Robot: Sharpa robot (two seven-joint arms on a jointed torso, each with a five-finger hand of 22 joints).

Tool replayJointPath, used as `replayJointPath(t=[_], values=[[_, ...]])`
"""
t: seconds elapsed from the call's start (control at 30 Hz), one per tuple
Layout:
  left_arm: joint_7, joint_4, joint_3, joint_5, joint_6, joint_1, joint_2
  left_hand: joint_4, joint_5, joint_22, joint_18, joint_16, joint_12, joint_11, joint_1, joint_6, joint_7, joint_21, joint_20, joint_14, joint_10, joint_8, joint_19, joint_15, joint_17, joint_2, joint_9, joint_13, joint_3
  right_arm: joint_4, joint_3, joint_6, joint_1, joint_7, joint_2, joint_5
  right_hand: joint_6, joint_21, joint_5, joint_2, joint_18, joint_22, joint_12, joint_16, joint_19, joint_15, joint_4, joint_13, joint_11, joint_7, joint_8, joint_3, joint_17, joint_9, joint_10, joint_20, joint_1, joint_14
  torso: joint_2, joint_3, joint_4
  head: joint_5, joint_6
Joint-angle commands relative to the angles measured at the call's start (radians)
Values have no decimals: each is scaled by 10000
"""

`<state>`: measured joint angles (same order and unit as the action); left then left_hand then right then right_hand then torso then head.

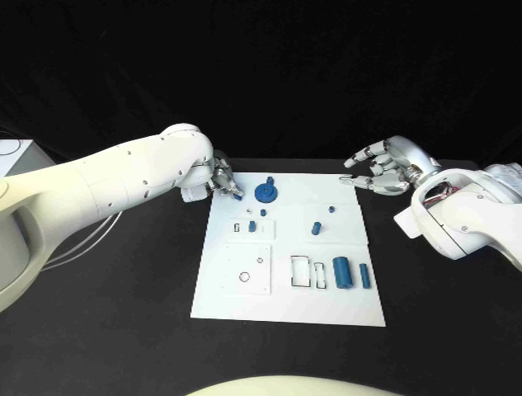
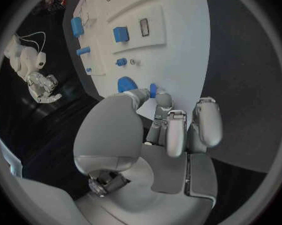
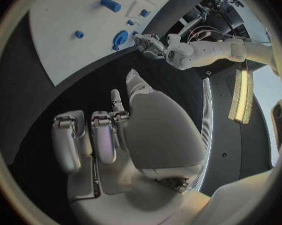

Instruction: Assemble the parts on the task board

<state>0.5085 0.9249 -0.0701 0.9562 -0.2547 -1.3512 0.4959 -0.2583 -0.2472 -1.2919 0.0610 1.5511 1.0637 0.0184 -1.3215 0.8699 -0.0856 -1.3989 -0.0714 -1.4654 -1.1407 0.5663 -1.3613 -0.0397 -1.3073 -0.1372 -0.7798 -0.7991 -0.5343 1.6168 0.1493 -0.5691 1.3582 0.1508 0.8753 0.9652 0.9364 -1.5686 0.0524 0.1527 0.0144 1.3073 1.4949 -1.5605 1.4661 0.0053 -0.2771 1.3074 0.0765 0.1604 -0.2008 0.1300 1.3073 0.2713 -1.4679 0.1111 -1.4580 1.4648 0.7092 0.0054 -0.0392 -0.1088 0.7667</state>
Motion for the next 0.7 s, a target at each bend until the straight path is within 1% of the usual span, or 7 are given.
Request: replayJointPath(t=[0.03,0.07,0.3,0.4,0.5,0.63,0.7], values=[[-123,91,3,-277,-22,0,34,248,-80,-24,78,51,-23,-69,-410,-89,6,-62,28,-945,-45,165,-47,-30,-2421,18,-152,43,-726,-9,-2,111,-5,-105,-11,59,-52,-22,50,11,-144,2635,-20,33,1047,-28,-26,1947,-7,-25,-59,13,2300,-6,-308,-41,90,976,-5,-2,9,-1,-8],[-134,136,4,-313,24,0,63,455,-94,-49,74,61,-10,-55,-411,-117,-7,-74,12,-951,-88,290,-56,-14,-2433,-93,-235,53,-1289,-15,-2,112,-5,-106,-14,59,-52,-22,50,11,-144,2635,-20,33,1047,-28,-26,1947,-7,-25,-59,13,2300,-6,-308,-41,90,976,-2,0,9,-7,-7],[-122,689,52,-712,401,-3,423,1049,-143,-228,43,131,216,-89,212,-69,20,-185,32,-1004,-373,702,-173,-45,-2533,-525,-506,-131,-2659,-54,-2,115,-5,-112,-19,59,-52,-22,50,11,-144,2635,-20,33,1047,-28,-26,1947,-7,-25,-59,13,2300,-6,-308,-41,90,976,-21,1,24,-29,50],[-107,1152,78,-934,601,-14,720,1364,-344,-381,10,193,392,-156,733,34,90,-281,83,-1051,-607,929,-288,-105,-2628,-749,-657,-332,-3267,-67,-2,117,-5,-109,-9,59,-52,-22,50,11,-144,2635,-20,33,1047,-28,-26,1947,-7,-25,-59,13,2300,-6,-308,-41,90,976,-25,3,39,-34,49],[-93,1650,96,-1071,770,-27,1025,1591,-584,-504,-18,197,524,-209,1116,107,147,-358,128,-1054,-779,1067,-383,-153,-2635,-867,-750,-490,-3584,-79,-2,120,-5,-107,-3,59,-52,-22,50,11,-144,2635,-20,33,1047,-28,-26,1947,-7,-25,-59,13,2300,-6,-308,-41,90,976,-48,12,65,-34,54],[-67,2424,105,-925,1054,-36,1446,1890,-1349,-725,-70,197,751,-317,1627,287,261,-495,218,-1054,-1090,1280,-559,-251,-2635,-1028,-873,-790,-3860,-91,-2,133,-5,-104,7,52,-52,-22,50,11,-144,2635,-20,33,1047,-28,-26,1947,-7,-25,-59,13,2300,-6,-308,-41,90,976,-83,21,110,-34,73],[-46,2773,92,-739,1200,-36,1630,1962,-1484,-798,-87,197,828,-353,1764,348,300,-540,250,-1054,-1199,1340,-619,-284,-2635,-1066,-908,-898,-3935,-95,-1,143,-5,-101,14,47,-52,-22,50,11,-144,2635,-20,33,1047,-28,-26,1947,-7,-25,-59,13,2300,-6,-308,-41,90,976,-93,27,116,-37,93]])
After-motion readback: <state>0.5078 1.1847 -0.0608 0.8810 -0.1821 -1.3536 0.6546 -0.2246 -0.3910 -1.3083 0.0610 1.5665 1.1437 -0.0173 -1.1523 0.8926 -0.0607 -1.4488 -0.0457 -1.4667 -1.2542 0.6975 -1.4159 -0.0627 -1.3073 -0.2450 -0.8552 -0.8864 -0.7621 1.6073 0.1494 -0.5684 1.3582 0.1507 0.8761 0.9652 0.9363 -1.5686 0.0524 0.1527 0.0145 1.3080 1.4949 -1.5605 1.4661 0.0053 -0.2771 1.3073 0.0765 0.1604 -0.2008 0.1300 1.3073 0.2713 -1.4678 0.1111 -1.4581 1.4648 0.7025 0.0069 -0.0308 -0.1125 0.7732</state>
